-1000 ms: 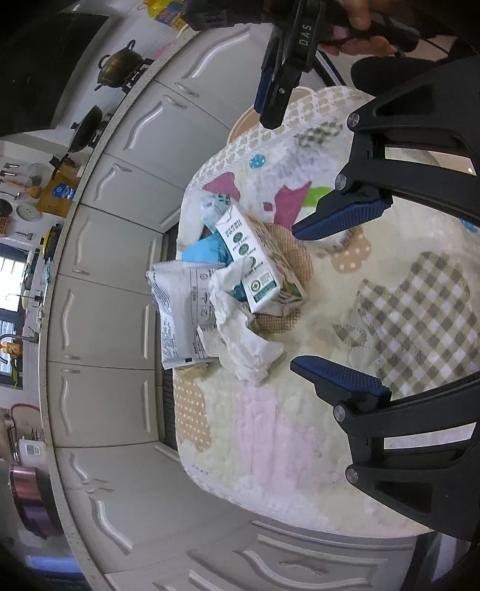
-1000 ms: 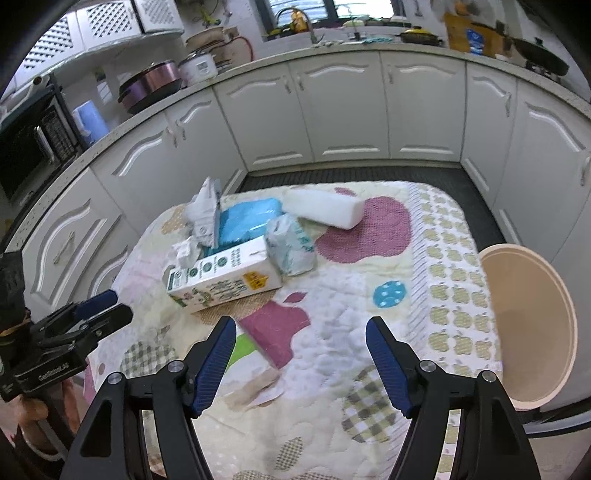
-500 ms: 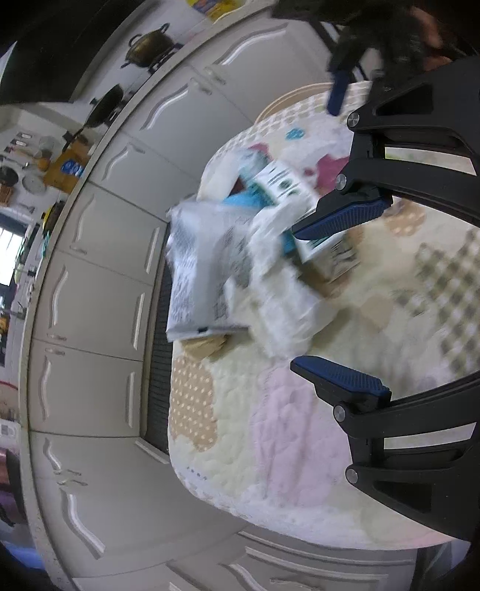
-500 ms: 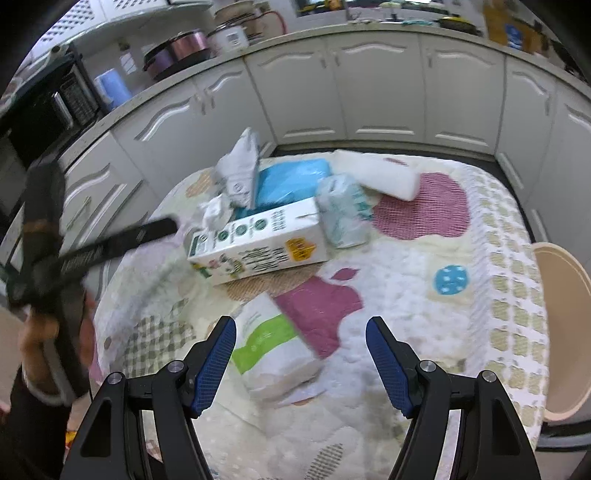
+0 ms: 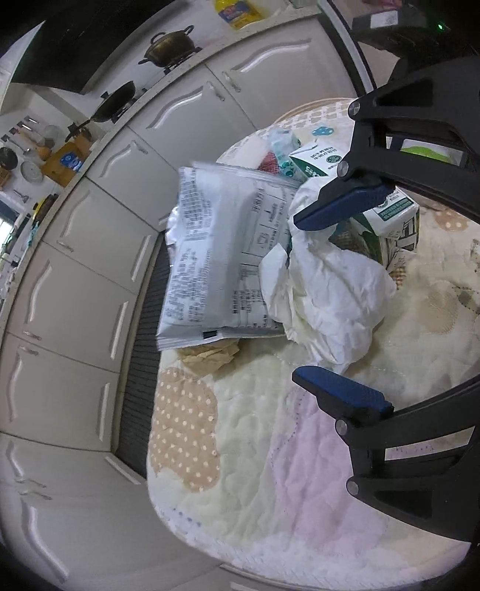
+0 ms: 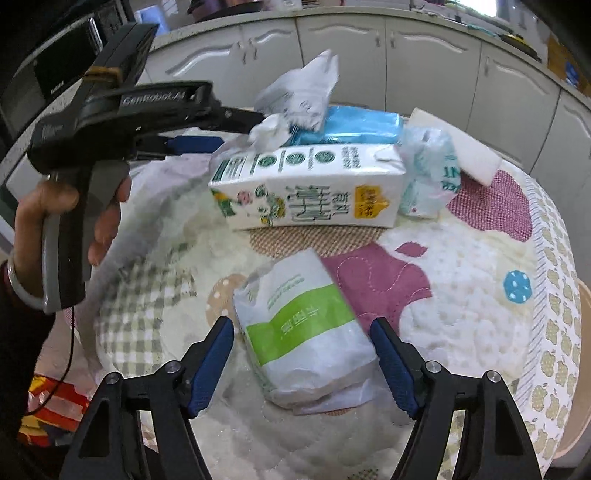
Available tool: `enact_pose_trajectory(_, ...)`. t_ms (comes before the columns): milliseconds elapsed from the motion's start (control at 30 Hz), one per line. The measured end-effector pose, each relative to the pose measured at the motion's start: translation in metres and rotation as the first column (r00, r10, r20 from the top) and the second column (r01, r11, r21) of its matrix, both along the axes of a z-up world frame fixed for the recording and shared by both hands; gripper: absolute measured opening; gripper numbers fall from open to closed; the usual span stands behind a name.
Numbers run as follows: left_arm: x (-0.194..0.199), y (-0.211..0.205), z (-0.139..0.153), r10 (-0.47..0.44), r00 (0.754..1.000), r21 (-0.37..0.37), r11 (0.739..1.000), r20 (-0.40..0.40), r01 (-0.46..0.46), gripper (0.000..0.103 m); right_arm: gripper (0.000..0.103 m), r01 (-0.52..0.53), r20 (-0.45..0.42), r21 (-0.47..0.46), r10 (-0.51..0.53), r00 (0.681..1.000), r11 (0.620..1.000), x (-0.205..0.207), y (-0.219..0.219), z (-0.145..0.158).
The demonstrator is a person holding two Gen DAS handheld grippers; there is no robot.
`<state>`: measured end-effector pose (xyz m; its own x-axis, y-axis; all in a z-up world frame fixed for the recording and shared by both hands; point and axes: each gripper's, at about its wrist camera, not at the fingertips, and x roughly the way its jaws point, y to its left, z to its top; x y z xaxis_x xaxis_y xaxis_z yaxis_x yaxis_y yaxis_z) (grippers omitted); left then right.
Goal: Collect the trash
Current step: 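Grasp the crumpled white tissue with the left tool while the right tool grasps the green-labelled white bag, then lift the tissue and bag and move both tools toward the beige bucket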
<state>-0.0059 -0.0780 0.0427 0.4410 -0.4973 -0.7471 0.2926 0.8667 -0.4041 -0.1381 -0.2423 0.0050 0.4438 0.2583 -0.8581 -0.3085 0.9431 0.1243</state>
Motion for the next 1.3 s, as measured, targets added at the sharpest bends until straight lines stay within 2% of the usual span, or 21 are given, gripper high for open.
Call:
enact_pose_trajectory(67,-0.001,-0.002,-0.002,-0.012,1.0,0.015,1.0,0.005,0.012,0.062,0.06,-0.001,0.022,-0.004,0.001,1.0,1.0,-0.003,0.0,0.0)
enact_pose_trajectory(133,-0.004,-0.006,-0.006,-0.031,1.0,0.055,0.998,0.0,0.031,0.032,0.051,-0.002,0.037,0.001,0.002,0.999,1.0,-0.008,0.0,-0.001)
enact_pose_trajectory(200,-0.009,-0.007,-0.009,-0.04,0.999,0.079,0.996,-0.006,0.04,0.021,0.04,-0.015,0.039,0.015,0.014,0.999,1.0,-0.013,-0.001,0.001)
enact_pose_trajectory(233,-0.013,-0.006,-0.008,-0.039,0.999,0.081,0.996,0.0,0.039,0.017,0.039,-0.02,0.044,0.016,0.019,0.999,1.0,-0.017,0.0,0.002)
enact_pose_trajectory(467,-0.044,0.013,0.025,0.01,0.996,0.087,0.996,0.085,-0.018,0.014,0.037,-0.022,0.112,0.078,0.014,0.994,0.997,-0.047,-0.007,0.032)
enact_pose_trajectory(767,-0.088,0.003,0.075,-0.014,0.977,0.096,0.995,0.211,-0.007,0.014,0.037,0.038,0.168,0.12,-0.058,0.984,0.992,-0.061,-0.031,0.07)
enact_pose_trajectory(1033,-0.116,-0.038,0.09,-0.11,0.959,0.128,0.989,0.26,0.079,0.014,0.038,0.114,0.185,0.12,-0.135,0.973,0.986,-0.059,-0.065,0.081)
enact_pose_trajectory(1300,-0.128,-0.077,0.088,-0.166,0.947,0.151,0.98,0.273,0.128,0.014,0.038,0.175,0.209,0.108,-0.195,0.958,0.979,-0.074,-0.095,0.087)
